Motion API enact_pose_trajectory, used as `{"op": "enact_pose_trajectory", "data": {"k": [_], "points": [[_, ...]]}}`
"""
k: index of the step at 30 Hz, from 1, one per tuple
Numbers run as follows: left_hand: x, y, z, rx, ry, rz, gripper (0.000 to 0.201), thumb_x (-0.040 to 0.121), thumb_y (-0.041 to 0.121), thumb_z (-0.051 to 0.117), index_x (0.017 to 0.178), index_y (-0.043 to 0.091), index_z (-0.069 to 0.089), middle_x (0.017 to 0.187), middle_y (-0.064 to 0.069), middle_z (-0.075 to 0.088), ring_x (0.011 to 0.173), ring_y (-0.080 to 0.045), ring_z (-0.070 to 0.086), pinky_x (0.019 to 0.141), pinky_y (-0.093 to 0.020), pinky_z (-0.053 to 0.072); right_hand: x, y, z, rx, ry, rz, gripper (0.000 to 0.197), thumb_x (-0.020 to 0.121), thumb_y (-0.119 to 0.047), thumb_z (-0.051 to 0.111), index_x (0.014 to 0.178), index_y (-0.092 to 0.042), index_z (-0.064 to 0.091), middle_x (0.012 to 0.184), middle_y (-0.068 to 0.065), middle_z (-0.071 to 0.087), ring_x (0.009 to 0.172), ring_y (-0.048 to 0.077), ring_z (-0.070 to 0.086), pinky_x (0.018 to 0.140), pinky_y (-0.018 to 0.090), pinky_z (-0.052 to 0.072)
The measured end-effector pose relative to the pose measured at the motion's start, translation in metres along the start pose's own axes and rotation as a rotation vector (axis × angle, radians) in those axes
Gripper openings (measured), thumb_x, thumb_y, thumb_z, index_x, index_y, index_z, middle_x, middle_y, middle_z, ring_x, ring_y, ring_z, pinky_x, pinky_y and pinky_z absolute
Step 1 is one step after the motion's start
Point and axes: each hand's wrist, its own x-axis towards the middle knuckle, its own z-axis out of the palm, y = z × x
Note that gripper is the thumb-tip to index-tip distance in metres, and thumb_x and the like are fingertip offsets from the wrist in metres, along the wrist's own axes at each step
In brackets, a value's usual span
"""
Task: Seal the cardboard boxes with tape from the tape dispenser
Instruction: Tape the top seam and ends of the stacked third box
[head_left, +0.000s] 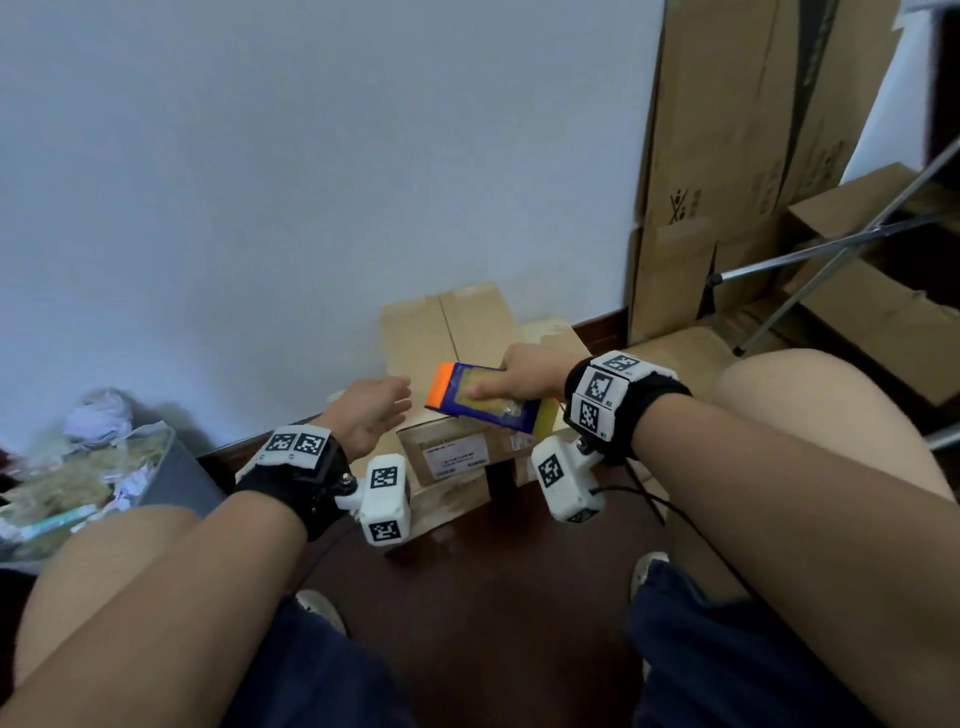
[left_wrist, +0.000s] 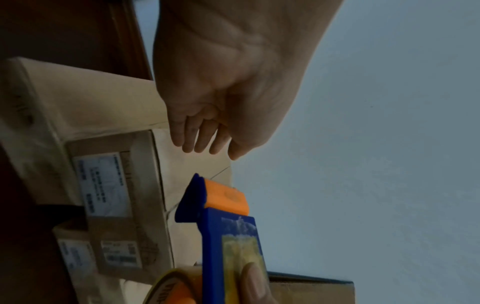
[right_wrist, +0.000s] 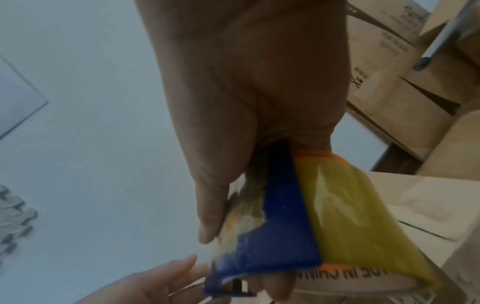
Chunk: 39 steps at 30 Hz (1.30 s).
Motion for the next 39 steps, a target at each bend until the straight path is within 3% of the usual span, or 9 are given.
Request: {"op": "enact_pose_trajectory", "data": {"k": [5, 10, 13, 16, 21, 24, 29, 35, 39], "points": [[-0.019, -0.017, 0.010, -0.103, -0.079, -0.087, 0.023, 0.102, 0.028, 0.041, 0.092, 0.016, 0.058, 0.090, -0.003, 0.065, 0.082, -0.015, 0.061, 0.076, -0.025, 0.050, -0.010, -0.001, 0.012, -0.009, -0.069, -0.038, 0.063, 0.085, -0.060, 0.059, 0.102, 0.001, 0.068, 0.098, 0.014, 0.069, 0.090, 0.028, 0.066, 0.080, 0.035, 0.049], [-0.029, -0.029, 0.008, -0.098, -0.097, -0.105, 0.019, 0.098, 0.029, 0.053, 0.088, 0.016, 0.063, 0.067, 0.002, 0.070, 0.062, -0.007, 0.066, 0.057, -0.020, 0.054, -0.007, 0.010, 0.031, 0.062, -0.104, -0.044, 0.064, 0.082, -0.063, 0.060, 0.100, -0.003, 0.069, 0.098, 0.013, 0.071, 0.089, 0.025, 0.068, 0.082, 0.036, 0.053], [-0.029, -0.027, 0.006, -0.079, -0.109, -0.098, 0.017, 0.094, 0.032, 0.058, 0.089, 0.016, 0.064, 0.069, 0.002, 0.071, 0.063, -0.006, 0.067, 0.055, -0.019, 0.053, -0.006, 0.012, 0.035, 0.092, -0.124, -0.037, 0.063, 0.081, -0.064, 0.060, 0.101, -0.005, 0.069, 0.098, 0.011, 0.072, 0.089, 0.024, 0.069, 0.088, 0.038, 0.052], [-0.030, -0.026, 0.005, -0.078, -0.127, -0.114, 0.017, 0.093, 0.032, 0.059, 0.089, 0.017, 0.065, 0.079, -0.002, 0.070, 0.073, -0.010, 0.064, 0.064, -0.022, 0.053, -0.005, 0.014, 0.038, 0.077, -0.160, -0.022, 0.060, 0.082, -0.062, 0.061, 0.105, -0.007, 0.070, 0.102, 0.010, 0.071, 0.092, 0.024, 0.068, 0.092, 0.039, 0.052], [-0.031, -0.029, -0.009, -0.162, -0.308, -0.229, 0.020, 0.095, 0.031, 0.056, 0.090, 0.017, 0.069, 0.082, -0.001, 0.072, 0.075, -0.011, 0.066, 0.078, -0.024, 0.054, -0.003, 0.018, 0.042, 0.110, -0.280, 0.031, 0.047, 0.084, -0.049, 0.065, 0.112, -0.011, 0.067, 0.106, 0.009, 0.070, 0.096, 0.025, 0.068, 0.094, 0.038, 0.052], [-0.032, -0.036, -0.012, -0.152, -0.303, -0.259, 0.014, 0.093, 0.025, 0.058, 0.099, 0.016, 0.068, 0.091, -0.002, 0.072, 0.079, -0.010, 0.069, 0.077, -0.022, 0.056, -0.005, 0.018, 0.044, 0.093, -0.263, 0.031, 0.060, 0.086, -0.064, 0.052, 0.113, -0.013, 0.064, 0.106, 0.008, 0.067, 0.096, 0.024, 0.065, 0.094, 0.036, 0.050], [-0.033, -0.041, -0.004, -0.081, -0.207, -0.230, 0.008, 0.093, 0.015, 0.058, 0.093, 0.014, 0.066, 0.073, 0.001, 0.073, 0.063, -0.006, 0.069, 0.061, -0.017, 0.057, -0.006, 0.014, 0.055, -0.111, -0.217, -0.003, 0.066, 0.089, -0.070, 0.037, 0.105, -0.011, 0.064, 0.101, 0.007, 0.063, 0.093, 0.023, 0.061, 0.085, 0.031, 0.045], [-0.029, -0.048, 0.000, -0.106, -0.146, -0.174, 0.012, 0.093, 0.018, 0.060, 0.085, 0.017, 0.069, 0.070, 0.004, 0.072, 0.062, -0.003, 0.067, 0.073, -0.022, 0.050, 0.005, 0.019, 0.058, -0.156, -0.166, -0.025, 0.055, 0.091, -0.066, 0.041, 0.086, -0.013, 0.057, 0.087, 0.005, 0.059, 0.084, 0.022, 0.056, 0.072, 0.028, 0.039], [-0.023, -0.053, 0.002, -0.093, -0.111, -0.128, 0.013, 0.091, 0.017, 0.062, 0.083, 0.015, 0.072, 0.071, 0.003, 0.068, 0.063, -0.005, 0.062, 0.071, -0.021, 0.052, 0.008, 0.022, 0.062, -0.177, -0.146, -0.018, 0.050, 0.091, -0.064, 0.043, 0.070, -0.020, 0.049, 0.071, -0.001, 0.051, 0.079, 0.021, 0.053, 0.061, 0.026, 0.036]]}}
